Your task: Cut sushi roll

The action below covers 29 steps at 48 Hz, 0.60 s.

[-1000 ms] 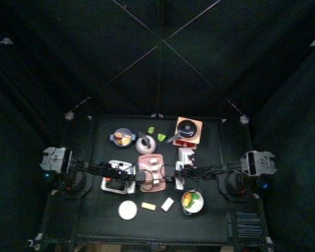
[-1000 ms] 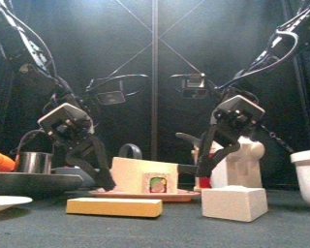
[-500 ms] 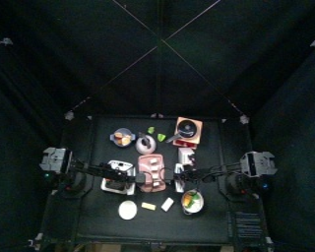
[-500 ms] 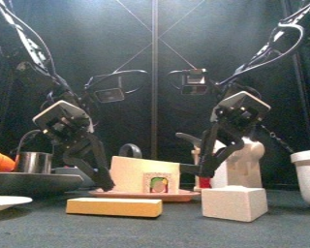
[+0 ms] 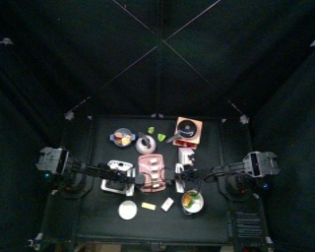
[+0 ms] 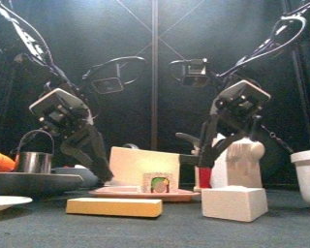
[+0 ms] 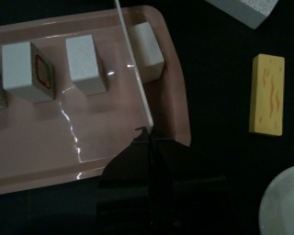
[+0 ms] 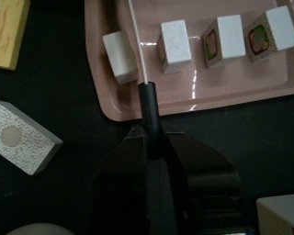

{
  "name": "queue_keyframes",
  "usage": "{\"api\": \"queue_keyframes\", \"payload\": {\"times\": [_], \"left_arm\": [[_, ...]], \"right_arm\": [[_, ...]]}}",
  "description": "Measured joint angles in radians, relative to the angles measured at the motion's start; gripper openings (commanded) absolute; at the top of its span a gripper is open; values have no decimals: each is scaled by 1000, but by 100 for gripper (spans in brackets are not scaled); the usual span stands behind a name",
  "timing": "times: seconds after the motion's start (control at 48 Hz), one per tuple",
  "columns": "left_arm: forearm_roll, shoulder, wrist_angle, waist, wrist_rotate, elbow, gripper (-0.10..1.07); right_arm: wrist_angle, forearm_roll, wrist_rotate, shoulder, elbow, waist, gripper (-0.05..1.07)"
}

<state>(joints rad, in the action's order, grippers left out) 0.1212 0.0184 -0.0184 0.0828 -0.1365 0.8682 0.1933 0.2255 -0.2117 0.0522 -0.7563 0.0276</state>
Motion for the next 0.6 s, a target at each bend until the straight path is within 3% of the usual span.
{"api": "queue_keyframes", "payload": {"times": [0.604], "left_arm": [[-17,-29,5,0,-2,-12,40]], "right_arm": [[-26,-15,0,69,-20,-6,30]]}}
